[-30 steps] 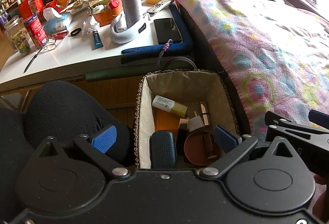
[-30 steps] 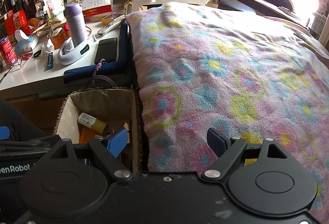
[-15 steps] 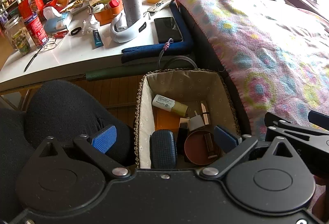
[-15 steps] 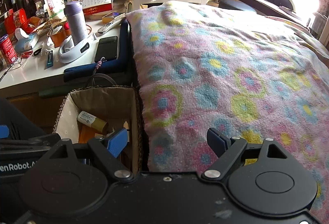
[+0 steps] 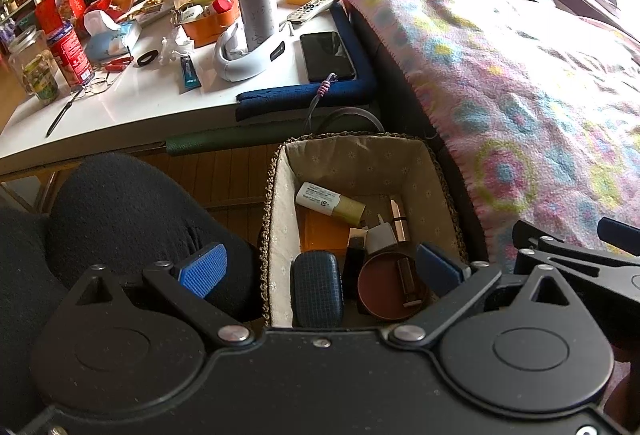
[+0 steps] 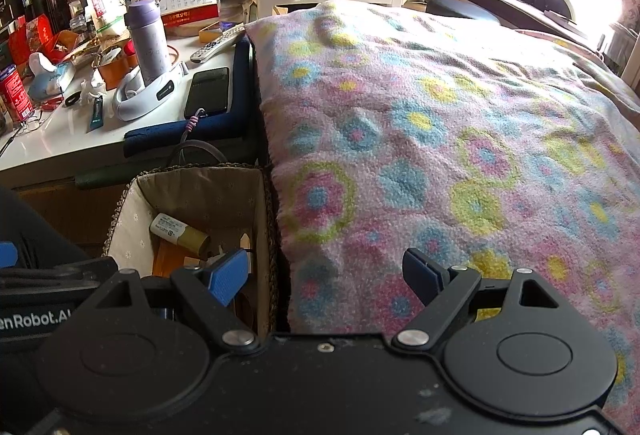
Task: Organize rigid objects
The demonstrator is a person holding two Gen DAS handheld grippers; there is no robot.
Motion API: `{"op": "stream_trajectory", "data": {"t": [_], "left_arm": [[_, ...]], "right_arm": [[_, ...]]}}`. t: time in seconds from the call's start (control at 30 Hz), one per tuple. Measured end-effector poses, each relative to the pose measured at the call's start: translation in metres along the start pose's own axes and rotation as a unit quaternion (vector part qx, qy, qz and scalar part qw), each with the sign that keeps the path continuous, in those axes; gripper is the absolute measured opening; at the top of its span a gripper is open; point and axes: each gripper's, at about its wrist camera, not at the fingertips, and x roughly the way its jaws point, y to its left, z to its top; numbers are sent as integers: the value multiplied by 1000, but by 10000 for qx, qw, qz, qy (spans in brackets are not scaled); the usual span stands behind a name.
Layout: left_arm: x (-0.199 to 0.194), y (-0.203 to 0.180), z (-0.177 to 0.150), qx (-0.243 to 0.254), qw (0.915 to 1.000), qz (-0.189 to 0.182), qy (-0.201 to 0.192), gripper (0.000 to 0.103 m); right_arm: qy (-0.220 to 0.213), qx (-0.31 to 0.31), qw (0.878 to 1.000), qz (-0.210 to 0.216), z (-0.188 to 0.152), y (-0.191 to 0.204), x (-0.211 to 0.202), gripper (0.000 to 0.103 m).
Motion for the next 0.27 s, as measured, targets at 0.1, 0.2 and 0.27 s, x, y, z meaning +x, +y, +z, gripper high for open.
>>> {"op": "stream_trajectory", "data": {"t": [0.1,0.2,0.27], "left_arm": [[0,0,0,-6,10000,10,-4,98],[0,-1,0,-24,10000,56,-5,98],[0,-1,1,-37,10000,53,-1,98]], "right_arm": [[7,-5,10000,3,-1,0,0,84],[6,-9,10000,5,-1,0,0,84],[9,-7,10000,6,-1,0,0,84]]}}
